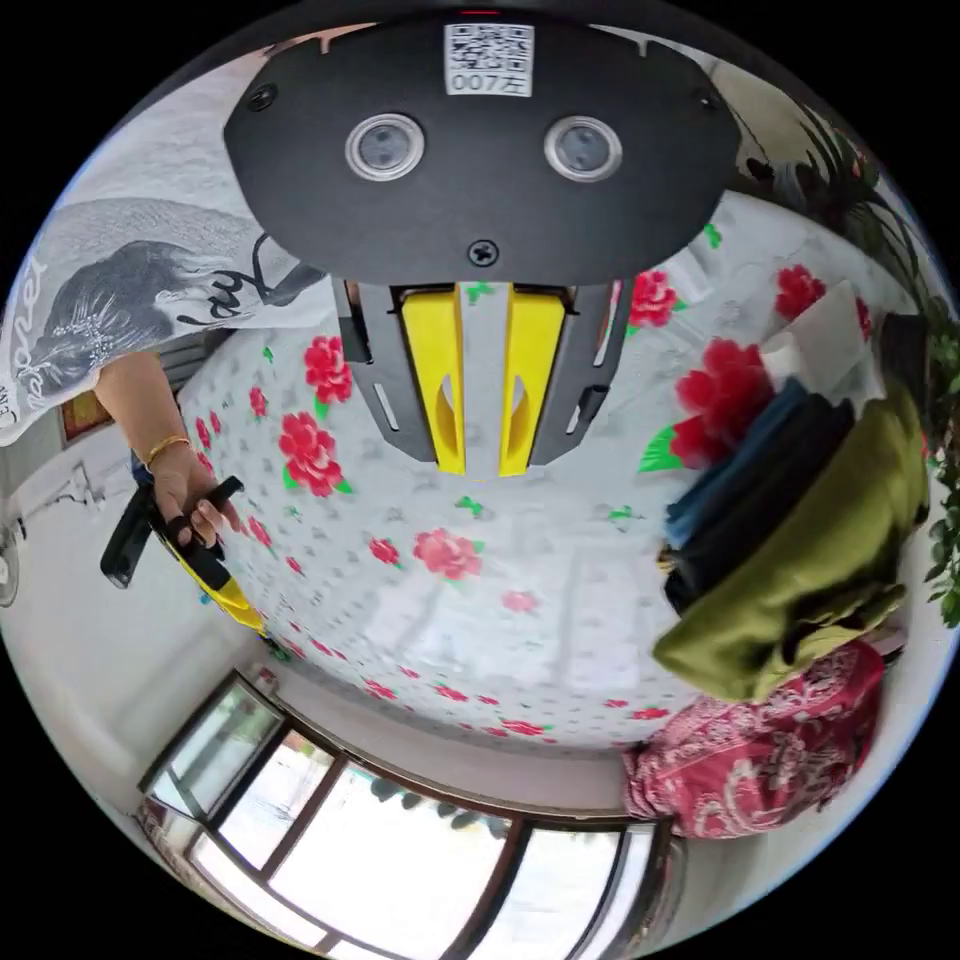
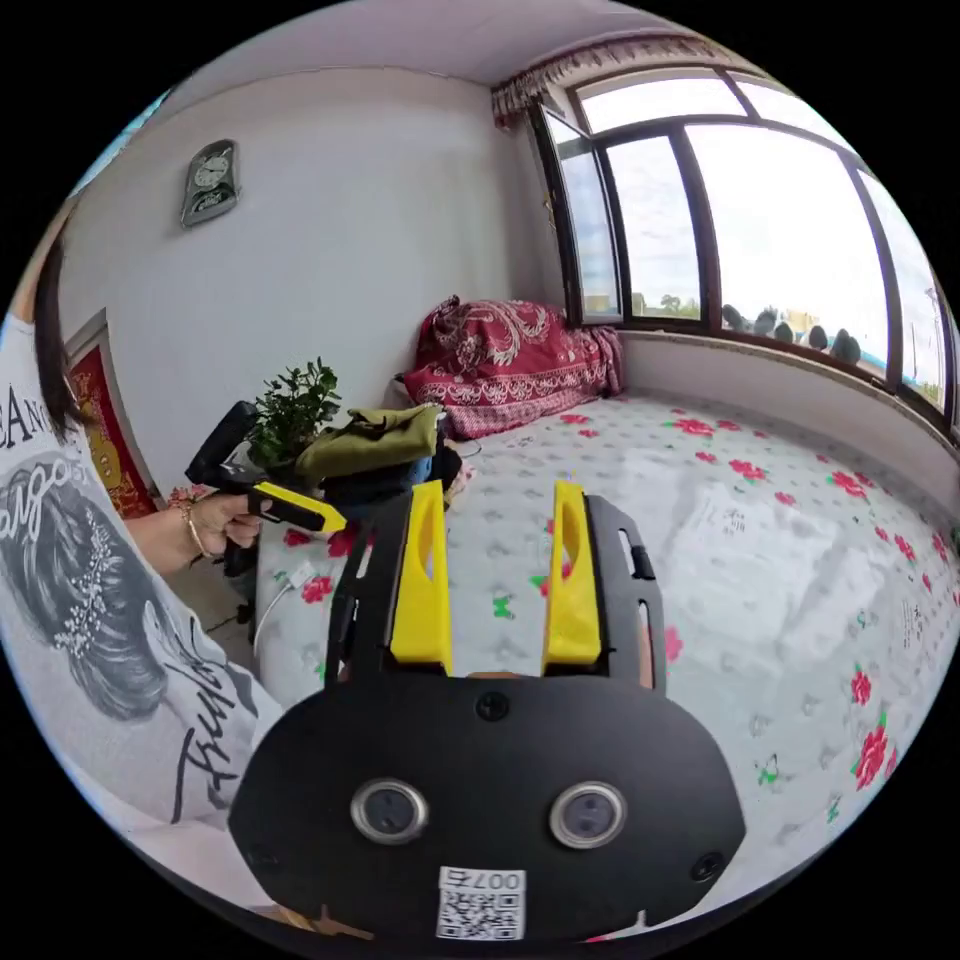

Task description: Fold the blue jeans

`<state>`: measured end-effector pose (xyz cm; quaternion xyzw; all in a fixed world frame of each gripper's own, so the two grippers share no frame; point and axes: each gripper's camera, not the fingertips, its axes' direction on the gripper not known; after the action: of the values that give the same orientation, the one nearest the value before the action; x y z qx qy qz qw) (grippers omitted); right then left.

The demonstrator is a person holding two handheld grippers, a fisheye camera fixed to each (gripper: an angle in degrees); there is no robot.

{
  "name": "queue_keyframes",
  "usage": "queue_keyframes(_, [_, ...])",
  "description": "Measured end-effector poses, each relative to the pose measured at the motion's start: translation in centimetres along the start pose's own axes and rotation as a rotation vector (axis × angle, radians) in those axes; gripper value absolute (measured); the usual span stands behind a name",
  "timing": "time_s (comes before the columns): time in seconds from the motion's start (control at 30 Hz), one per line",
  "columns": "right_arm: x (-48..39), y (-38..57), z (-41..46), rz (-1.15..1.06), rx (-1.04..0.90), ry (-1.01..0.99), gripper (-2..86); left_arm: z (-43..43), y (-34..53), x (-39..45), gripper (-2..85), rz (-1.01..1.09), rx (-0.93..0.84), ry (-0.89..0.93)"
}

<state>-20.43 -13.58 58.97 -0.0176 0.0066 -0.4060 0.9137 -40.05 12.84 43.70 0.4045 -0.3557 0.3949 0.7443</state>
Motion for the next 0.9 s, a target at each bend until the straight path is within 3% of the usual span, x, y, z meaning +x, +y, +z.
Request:
queue_keyframes(0.13, [-2.6, 8.4, -7.3, -0.019, -0.033, 0.165, 8.5, 3.6, -0.7, 10.8, 3.4, 0.176, -0.039, 0.181])
queue_keyframes(0.43, [-6.2, 23.8, -23.6, 0.053, 0.118, 0.517, 3.6, 5.2, 0.5, 30.6, -0.9, 0.45, -0.054, 0.268])
queue_keyframes(0.6, [-6.9, 28.5, -27.9, 0.074, 0.081, 0.584, 0.8, 5.1, 0.0, 36.0, -1.0, 0.478, -0.062, 0.358])
queue_keyframes(0.77, [-4.9, 31.1, -28.2, 0.191, -0.048, 0.615, 1.1, 5.4, -1.6, 38.3, -1.0, 0.57, -0.094, 0.331])
queue_keyframes(0.9, [-3.8, 34.3, -28.5, 0.28, -0.049, 0.807, 6.3, 7.7, -4.3, 38.5, -1.0, 0.594, -0.188, 0.373])
